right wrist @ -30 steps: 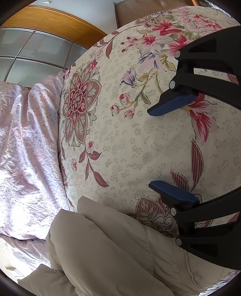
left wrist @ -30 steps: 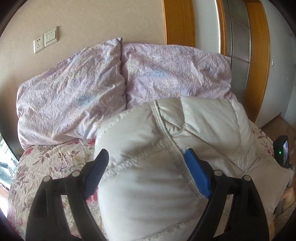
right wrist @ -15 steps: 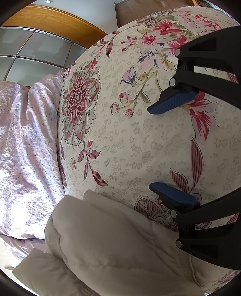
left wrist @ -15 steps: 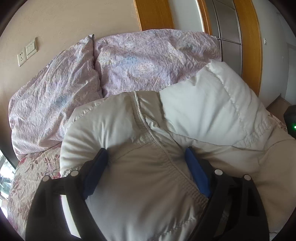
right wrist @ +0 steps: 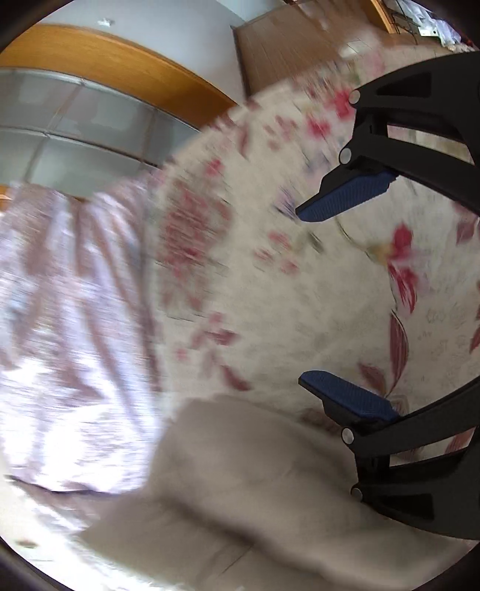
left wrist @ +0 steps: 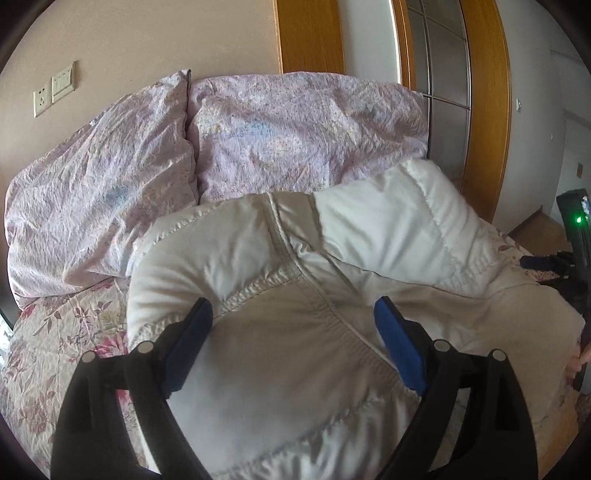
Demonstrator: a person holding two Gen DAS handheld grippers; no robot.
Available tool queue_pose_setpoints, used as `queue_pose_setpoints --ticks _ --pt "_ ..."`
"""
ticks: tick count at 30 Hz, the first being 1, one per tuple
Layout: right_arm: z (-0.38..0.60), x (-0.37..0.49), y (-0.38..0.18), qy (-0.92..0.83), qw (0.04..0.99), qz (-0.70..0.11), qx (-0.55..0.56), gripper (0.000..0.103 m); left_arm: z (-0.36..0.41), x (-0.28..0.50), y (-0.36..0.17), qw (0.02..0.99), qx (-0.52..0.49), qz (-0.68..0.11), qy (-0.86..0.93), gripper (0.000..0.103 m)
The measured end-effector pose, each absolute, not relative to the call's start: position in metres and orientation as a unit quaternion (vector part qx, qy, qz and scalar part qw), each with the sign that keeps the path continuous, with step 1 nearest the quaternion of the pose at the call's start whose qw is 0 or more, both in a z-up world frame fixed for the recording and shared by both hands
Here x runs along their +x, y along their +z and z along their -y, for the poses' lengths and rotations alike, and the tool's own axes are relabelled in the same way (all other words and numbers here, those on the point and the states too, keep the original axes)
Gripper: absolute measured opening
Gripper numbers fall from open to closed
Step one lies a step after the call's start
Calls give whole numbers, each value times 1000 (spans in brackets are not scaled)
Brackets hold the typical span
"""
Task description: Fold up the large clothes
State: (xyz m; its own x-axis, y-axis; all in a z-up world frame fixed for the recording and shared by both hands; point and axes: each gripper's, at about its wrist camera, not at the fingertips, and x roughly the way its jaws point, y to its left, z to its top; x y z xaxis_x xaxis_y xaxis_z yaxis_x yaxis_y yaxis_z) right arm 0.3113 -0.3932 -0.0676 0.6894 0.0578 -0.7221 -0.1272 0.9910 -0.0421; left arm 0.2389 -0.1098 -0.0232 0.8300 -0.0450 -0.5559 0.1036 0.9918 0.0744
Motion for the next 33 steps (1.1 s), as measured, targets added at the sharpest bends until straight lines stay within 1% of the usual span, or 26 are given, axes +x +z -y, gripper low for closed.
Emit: queue_pose_setpoints --ticks 5,7,10,13,15,17,19,20,22,26,30,33 --pt "370 289 7 52 951 -296 -73 84 87 227 1 962 35 -271 -31 89" --pt "358 282 31 87 959 -262 -57 85 78 226 9 963 25 -268 -25 90" --pt "326 276 46 166 954 -249 -37 85 66 227 15 964 19 -265 -10 90" --pt "282 277 44 224 940 -253 -53 84 57 232 17 963 19 -270 2 90" --pt "259 280 41 245 935 -251 -60 79 52 234 16 962 19 -274 10 90" --pt "242 285 39 254 931 -254 -62 71 46 238 16 961 16 -276 15 90" --pt "230 291 32 258 929 -259 -63 68 41 242 12 959 13 -282 20 90" --pt "226 297 26 249 930 -263 -69 63 38 245 10 958 13 -287 24 90" --pt "226 301 14 230 930 -278 -72 58 33 250 4 954 11 -297 28 90" --pt "248 321 -18 210 922 -324 -37 46 30 258 -11 949 11 -312 28 90" --pt "262 329 -38 212 916 -340 -10 43 34 262 -16 949 3 -315 16 91" --pt "264 334 -46 216 914 -344 0 43 39 267 -20 947 9 -321 12 92"
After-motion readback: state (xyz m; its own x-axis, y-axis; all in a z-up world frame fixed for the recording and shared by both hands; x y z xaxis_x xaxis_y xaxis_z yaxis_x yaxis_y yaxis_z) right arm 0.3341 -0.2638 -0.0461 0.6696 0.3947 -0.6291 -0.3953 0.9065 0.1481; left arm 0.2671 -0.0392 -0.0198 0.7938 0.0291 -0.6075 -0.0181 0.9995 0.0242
